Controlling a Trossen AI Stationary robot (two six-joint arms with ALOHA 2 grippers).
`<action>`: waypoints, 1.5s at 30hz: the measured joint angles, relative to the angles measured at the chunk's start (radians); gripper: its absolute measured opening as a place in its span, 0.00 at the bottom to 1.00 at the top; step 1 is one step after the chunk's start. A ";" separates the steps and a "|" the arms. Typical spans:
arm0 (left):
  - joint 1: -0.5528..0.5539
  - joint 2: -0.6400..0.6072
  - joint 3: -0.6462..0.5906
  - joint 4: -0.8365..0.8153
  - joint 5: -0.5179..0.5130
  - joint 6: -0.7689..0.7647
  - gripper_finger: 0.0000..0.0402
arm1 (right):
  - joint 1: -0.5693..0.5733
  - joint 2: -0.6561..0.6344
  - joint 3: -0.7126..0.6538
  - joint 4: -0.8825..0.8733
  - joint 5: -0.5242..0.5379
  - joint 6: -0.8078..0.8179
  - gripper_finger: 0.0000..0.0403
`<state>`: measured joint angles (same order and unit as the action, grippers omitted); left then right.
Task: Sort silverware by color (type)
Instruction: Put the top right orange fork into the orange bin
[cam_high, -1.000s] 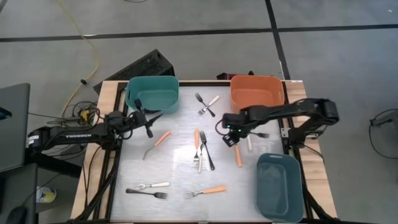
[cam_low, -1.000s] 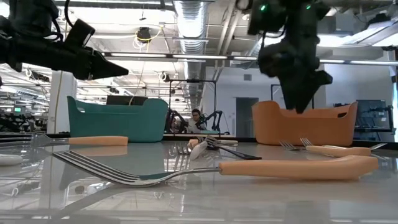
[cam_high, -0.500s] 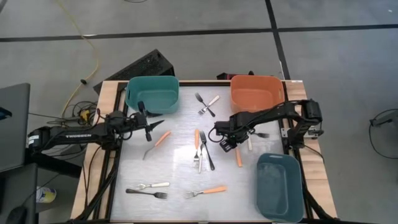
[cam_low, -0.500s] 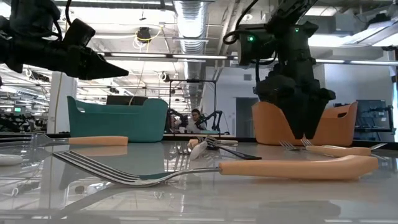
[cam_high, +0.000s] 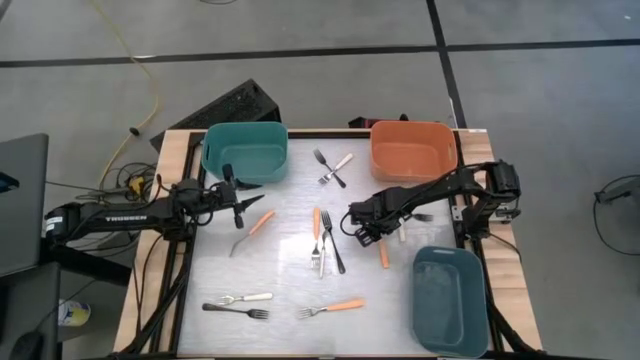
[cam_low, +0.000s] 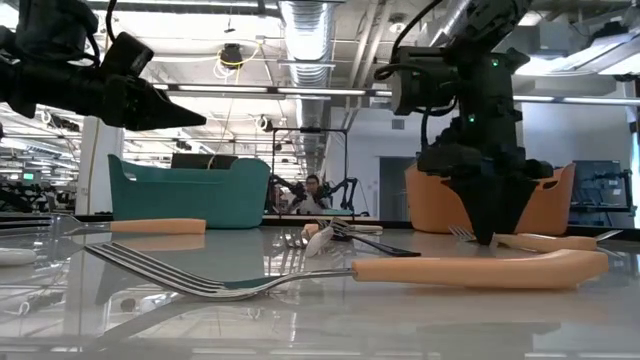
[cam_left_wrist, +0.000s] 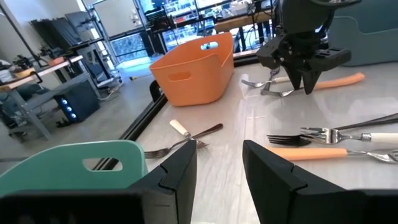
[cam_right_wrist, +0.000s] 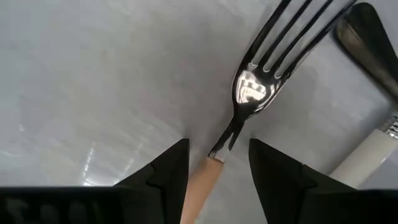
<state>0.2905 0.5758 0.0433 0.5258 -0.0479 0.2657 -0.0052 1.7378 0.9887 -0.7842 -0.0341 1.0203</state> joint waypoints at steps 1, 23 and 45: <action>0.000 0.000 0.000 0.000 0.000 0.000 0.30 | 0.000 0.000 0.000 0.003 0.000 0.000 0.47; 0.000 0.000 0.000 -0.014 -0.002 0.009 0.01 | 0.032 -0.042 0.085 0.087 0.062 -0.099 0.10; 0.000 0.000 0.001 -0.055 -0.019 0.012 0.00 | -0.320 -0.353 0.396 -0.315 0.377 -1.203 0.12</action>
<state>0.2904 0.5757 0.0444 0.4706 -0.0668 0.2779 -0.3257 1.3851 1.3847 -1.0994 0.3431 -0.1829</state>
